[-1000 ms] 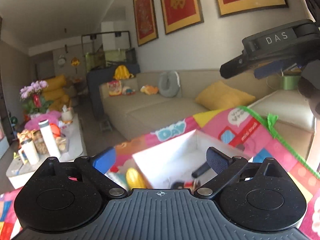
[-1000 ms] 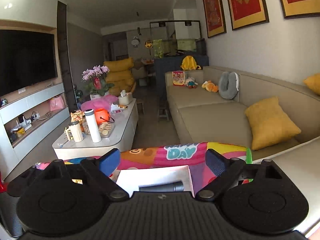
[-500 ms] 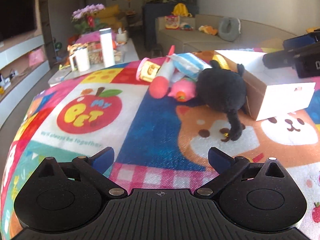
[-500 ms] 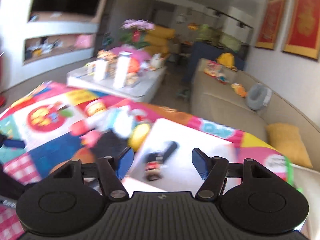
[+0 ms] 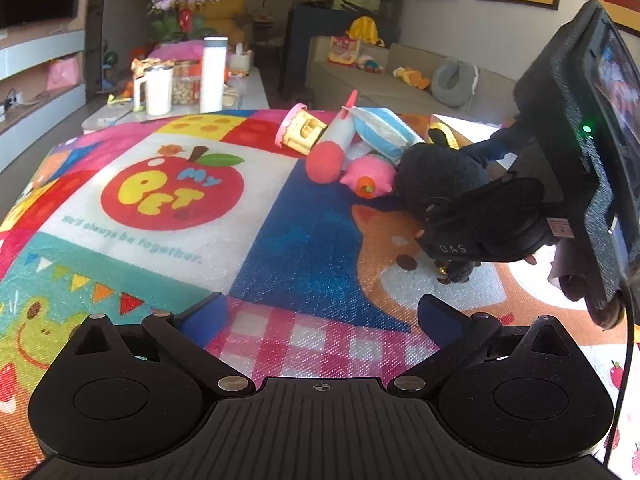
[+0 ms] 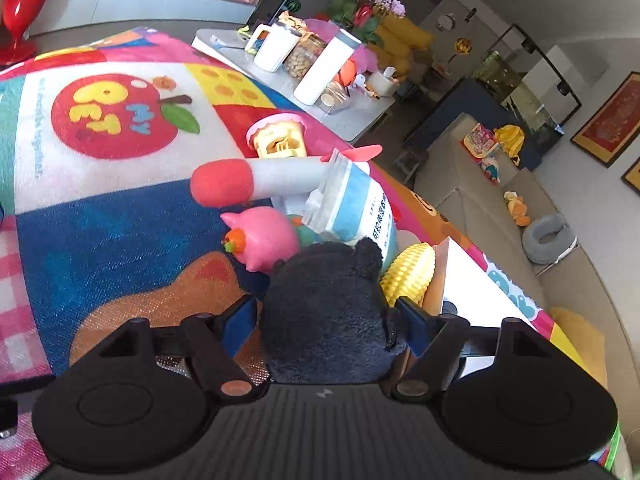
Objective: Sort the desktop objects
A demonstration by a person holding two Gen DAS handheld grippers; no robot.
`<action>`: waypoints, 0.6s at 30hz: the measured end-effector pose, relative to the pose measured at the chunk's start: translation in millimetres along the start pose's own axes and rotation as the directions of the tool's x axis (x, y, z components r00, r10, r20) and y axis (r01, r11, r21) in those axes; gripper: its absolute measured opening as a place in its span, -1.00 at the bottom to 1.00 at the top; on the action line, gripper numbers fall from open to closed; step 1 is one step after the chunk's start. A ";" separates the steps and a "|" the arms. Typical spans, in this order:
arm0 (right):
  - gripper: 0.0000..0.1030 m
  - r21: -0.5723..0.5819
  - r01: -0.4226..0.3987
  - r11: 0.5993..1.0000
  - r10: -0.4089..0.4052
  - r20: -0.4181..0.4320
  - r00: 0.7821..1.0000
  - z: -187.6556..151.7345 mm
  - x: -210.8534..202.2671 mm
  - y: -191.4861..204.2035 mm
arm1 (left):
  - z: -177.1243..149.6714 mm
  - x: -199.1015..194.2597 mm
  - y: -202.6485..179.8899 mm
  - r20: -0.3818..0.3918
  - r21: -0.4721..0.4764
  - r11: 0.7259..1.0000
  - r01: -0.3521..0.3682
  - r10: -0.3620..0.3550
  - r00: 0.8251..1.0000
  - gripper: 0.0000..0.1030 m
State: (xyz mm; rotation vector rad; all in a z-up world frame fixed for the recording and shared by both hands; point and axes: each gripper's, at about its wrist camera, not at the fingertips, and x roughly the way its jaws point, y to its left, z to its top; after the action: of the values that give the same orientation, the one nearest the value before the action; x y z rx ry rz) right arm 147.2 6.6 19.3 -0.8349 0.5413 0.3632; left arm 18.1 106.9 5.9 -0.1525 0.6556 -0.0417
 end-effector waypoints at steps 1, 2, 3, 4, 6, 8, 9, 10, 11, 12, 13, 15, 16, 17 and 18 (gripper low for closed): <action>0.22 0.006 -0.004 1.000 0.004 0.003 1.000 -1.3 -5.3 -0.6 | 0.0 -0.2 -0.1 0.000 -0.001 1.000 0.000 0.000 1.000 1.00; 0.21 0.056 -0.032 0.998 0.032 0.006 0.999 -2.4 -13.7 -7.0 | 0.0 -0.2 -0.1 0.000 -0.001 1.000 0.000 0.000 1.000 1.00; 0.20 0.125 -0.074 0.989 0.073 0.010 0.997 -4.1 -23.8 -16.4 | -0.2 -0.5 -0.1 0.000 0.000 1.000 -0.001 0.001 1.000 1.00; 0.18 0.223 -0.133 0.966 0.133 0.014 0.991 -7.6 -37.5 -30.7 | -0.1 -0.5 0.0 0.000 -0.001 1.000 0.000 0.000 1.000 1.00; 0.15 0.381 -0.243 0.892 0.242 0.051 0.969 -20.6 -63.9 -58.1 | -0.1 -0.5 -0.7 -0.002 0.002 1.000 -0.003 0.003 1.000 1.00; 0.11 0.516 -0.319 0.795 0.322 0.087 0.943 -43.9 -85.8 -86.4 | -0.5 -1.4 -4.4 -0.004 0.022 1.000 -0.013 0.014 1.000 1.00; 0.09 0.570 -0.338 0.749 0.350 0.092 0.932 -56.5 -90.9 -97.2 | -0.9 -2.7 -7.0 -0.002 0.036 0.999 -0.013 0.013 1.000 1.00; 0.06 0.622 -0.352 0.699 0.378 0.096 0.921 -70.2 -93.7 -107.0 | -1.0 -4.5 -10.5 0.007 0.055 0.998 -0.013 0.013 1.000 1.00; 0.04 0.677 -0.365 0.639 0.410 0.102 0.906 -87.5 -95.1 -116.6 | -1.2 -6.4 -14.1 0.012 0.067 0.998 -0.010 0.009 1.000 1.00; -0.03 0.724 -0.370 0.583 0.431 0.110 0.895 -106.7 -96.0 -124.3 | -1.2 -8.0 -18.2 0.010 0.073 0.997 0.005 -0.006 1.000 1.00; -0.12 0.755 -0.360 0.548 0.432 0.114 0.895 -124.8 -96.9 -129.0 | -1.0 -9.0 -23.0 0.003 0.074 0.997 0.026 -0.027 1.000 1.00; -0.12 0.783 -0.330 0.527 0.407 0.108 0.907 -151.4 -98.4 -132.7 | -1.2 -9.7 -36.2 -0.011 0.087 0.994 0.063 -0.063 0.998 1.00; -0.12 0.794 -0.311 0.522 0.392 0.101 0.915 -162.3 -98.8 -133.6 | -1.7 -9.7 -44.2 -0.015 0.108 0.991 0.076 -0.075 0.997 1.00; -0.11 0.806 -0.283 0.521 0.367 0.088 0.926 -174.2 -98.7 -134.7 | -2.3 -9.6 -51.8 -0.015 0.132 0.988 0.083 -0.081 0.997 1.00; -0.11 0.812 -0.257 0.524 0.345 0.074 0.936 -182.8 -98.5 -135.3 | -3.1 -9.2 -60.1 -0.013 0.158 0.984 0.087 -0.086 0.996 1.00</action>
State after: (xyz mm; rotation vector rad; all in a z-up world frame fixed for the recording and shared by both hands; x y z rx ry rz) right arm 79.8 -228.8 57.2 0.1722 0.8601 0.3386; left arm 9.5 48.0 18.3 -0.0271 0.6493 -0.1773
